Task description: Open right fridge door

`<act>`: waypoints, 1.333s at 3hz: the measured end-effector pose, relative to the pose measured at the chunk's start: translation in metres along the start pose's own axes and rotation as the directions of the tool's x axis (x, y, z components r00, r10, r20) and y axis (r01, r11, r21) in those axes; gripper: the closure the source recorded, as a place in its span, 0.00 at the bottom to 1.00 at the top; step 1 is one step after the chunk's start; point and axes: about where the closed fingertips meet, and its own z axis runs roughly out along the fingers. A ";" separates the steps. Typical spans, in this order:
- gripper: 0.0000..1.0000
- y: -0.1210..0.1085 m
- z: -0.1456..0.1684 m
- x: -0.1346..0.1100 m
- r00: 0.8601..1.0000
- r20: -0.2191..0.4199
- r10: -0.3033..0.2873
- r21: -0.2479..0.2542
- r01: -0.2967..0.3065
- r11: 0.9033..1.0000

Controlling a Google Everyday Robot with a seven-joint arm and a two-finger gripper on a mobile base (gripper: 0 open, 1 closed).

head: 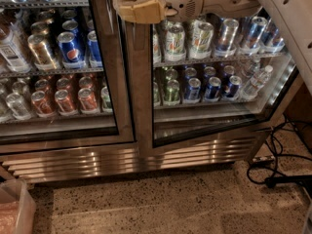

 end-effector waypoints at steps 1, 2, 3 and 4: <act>1.00 0.000 0.000 0.000 1.000 0.000 0.000 0.000 0.000 1.000; 1.00 0.007 0.001 -0.004 1.000 -0.012 0.013 0.002 -0.013 1.000; 1.00 0.008 -0.002 -0.004 1.000 -0.012 0.013 0.002 -0.013 1.000; 1.00 0.015 -0.001 -0.007 1.000 -0.021 0.020 0.008 -0.020 1.000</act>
Offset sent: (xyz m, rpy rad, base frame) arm -0.0545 0.0027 0.0097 -0.0707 0.0657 -0.0502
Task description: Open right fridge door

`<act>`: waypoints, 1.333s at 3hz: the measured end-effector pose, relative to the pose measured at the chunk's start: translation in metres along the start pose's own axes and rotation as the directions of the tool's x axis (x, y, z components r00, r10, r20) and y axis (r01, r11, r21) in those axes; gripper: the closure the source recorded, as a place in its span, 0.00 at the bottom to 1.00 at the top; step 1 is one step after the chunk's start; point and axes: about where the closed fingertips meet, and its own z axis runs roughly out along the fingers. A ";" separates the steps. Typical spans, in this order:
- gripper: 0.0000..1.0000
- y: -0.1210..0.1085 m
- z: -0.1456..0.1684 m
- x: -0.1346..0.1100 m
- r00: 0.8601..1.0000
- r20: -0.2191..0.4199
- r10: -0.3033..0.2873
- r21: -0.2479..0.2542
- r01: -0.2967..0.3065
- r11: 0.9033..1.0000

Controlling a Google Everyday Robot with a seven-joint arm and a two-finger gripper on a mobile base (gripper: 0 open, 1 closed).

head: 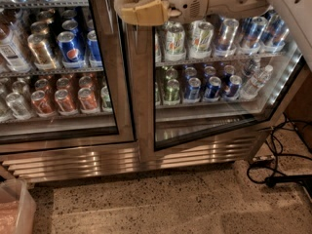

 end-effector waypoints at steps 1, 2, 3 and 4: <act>1.00 0.001 -0.003 0.000 1.000 0.000 0.000 0.000 0.000 1.000; 1.00 0.008 -0.002 -0.003 1.000 -0.008 0.008 0.006 -0.008 1.000; 1.00 0.009 -0.006 -0.003 1.000 -0.008 0.008 0.006 -0.008 1.000; 1.00 0.016 -0.009 -0.006 1.000 -0.014 0.015 0.009 -0.015 1.000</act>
Offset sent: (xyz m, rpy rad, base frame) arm -0.1991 0.0008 0.0408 -0.1280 0.1173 -0.1847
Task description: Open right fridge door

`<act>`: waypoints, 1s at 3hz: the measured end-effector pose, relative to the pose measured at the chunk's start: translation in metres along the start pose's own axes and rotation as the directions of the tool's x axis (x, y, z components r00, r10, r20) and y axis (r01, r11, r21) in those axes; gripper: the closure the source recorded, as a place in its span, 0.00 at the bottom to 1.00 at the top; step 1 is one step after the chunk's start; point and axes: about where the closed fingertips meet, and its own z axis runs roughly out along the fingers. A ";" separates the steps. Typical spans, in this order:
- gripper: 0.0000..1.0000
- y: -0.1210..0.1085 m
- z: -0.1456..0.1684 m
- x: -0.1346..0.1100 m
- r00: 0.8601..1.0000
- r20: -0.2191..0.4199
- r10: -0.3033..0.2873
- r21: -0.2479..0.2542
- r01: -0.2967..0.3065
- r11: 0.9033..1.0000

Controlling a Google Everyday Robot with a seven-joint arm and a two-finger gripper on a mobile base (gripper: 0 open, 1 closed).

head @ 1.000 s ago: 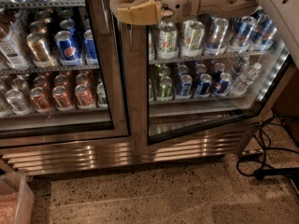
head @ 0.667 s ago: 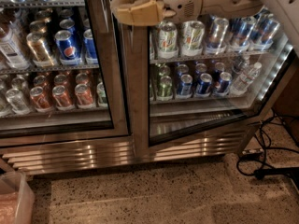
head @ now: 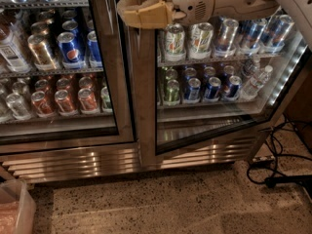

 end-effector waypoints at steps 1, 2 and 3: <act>1.00 0.000 0.000 0.000 1.000 0.000 0.000 0.000 0.000 1.000; 1.00 0.007 0.000 -0.003 1.000 -0.007 0.015 0.007 -0.015 1.000; 1.00 0.007 -0.003 -0.003 1.000 -0.007 0.015 0.007 -0.015 1.000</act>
Offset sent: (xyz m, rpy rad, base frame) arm -0.0474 -0.0062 0.0157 -0.0333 0.0700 -0.0694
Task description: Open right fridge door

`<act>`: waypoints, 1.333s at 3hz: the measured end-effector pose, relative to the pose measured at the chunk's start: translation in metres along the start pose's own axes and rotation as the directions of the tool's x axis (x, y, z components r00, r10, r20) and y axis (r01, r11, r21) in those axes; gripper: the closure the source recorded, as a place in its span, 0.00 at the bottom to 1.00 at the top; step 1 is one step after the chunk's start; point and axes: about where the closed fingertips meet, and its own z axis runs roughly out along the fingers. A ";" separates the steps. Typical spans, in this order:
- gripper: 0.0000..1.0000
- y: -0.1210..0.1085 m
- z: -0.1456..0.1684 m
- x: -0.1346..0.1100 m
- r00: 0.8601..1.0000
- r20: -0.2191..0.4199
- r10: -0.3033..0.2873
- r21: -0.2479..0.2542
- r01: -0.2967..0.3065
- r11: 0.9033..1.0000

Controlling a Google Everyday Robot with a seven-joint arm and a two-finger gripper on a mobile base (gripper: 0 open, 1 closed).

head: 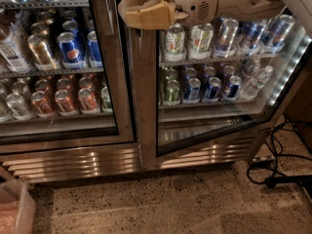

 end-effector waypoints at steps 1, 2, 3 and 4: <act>1.00 0.008 0.000 -0.004 1.000 -0.008 0.011 0.004 -0.011 1.000; 1.00 0.008 -0.003 -0.003 1.000 -0.008 0.011 0.004 -0.011 1.000; 1.00 0.014 -0.003 -0.006 1.000 -0.015 0.021 0.009 -0.021 1.000; 0.82 0.014 -0.006 -0.006 1.000 -0.015 0.021 0.008 -0.021 1.000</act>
Offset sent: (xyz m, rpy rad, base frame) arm -0.1717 0.0032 0.0478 -0.1322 0.1682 -0.1484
